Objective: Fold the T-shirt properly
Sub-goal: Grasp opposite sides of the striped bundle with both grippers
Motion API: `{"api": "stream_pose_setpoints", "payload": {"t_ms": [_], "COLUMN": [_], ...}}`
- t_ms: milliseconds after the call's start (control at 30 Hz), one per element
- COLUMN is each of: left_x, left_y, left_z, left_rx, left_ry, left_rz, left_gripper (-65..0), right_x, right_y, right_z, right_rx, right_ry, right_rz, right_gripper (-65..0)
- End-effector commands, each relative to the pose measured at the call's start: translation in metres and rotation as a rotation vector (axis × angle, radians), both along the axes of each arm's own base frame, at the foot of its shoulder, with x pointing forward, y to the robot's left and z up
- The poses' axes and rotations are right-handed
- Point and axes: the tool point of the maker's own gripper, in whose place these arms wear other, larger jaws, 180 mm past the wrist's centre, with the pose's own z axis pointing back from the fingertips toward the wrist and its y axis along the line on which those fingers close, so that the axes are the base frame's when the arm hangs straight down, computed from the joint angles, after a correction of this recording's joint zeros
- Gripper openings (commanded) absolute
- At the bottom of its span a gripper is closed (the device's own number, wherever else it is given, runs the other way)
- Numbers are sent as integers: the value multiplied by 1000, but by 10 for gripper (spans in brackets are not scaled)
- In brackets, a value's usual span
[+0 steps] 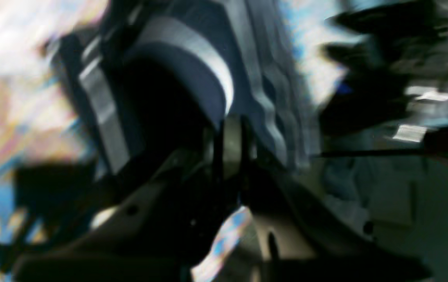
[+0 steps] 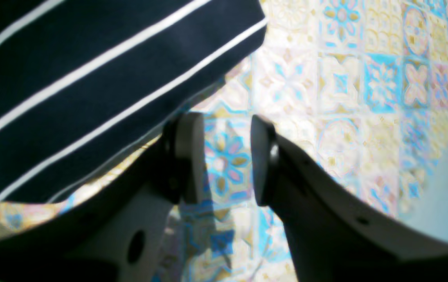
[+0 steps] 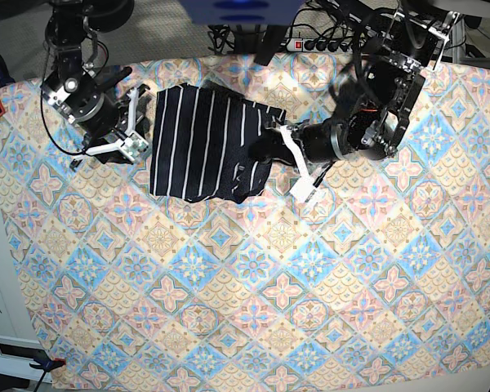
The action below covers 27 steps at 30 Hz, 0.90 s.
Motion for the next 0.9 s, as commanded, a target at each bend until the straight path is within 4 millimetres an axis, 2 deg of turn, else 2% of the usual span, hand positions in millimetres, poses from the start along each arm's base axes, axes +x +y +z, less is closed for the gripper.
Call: {"api": "stream_pose_setpoints", "payload": {"t_ms": [0, 167, 300, 567, 667, 800, 867], "left_x": [8, 11, 7, 15, 17, 18, 18], "left_y": [3, 15, 26, 9, 5, 3, -1], "left_z": [2, -16, -43, -52, -53, -51, -50], "left_rx": [3, 84, 133, 162, 167, 161, 152], "left_ry": [-22, -36, 18, -12, -20, -24, -24], "left_rz": [9, 25, 48, 51, 49, 50, 51], "left_gripper": [-650, -650, -650, -650, -650, -650, -650], "right_x": [10, 16, 23, 42, 42, 36, 43], "right_y": [7, 21, 35, 94, 107, 119, 118], "right_z": [13, 17, 22, 42, 44, 39, 37], "right_rx": [19, 34, 50, 98, 107, 103, 94], "right_ry": [-51, -68, -88, -156, -160, -145, -145], "right_rz": [21, 57, 93, 258, 297, 350, 352], "right_gripper": [-457, -457, -457, -459, -513, -649, -650]}}
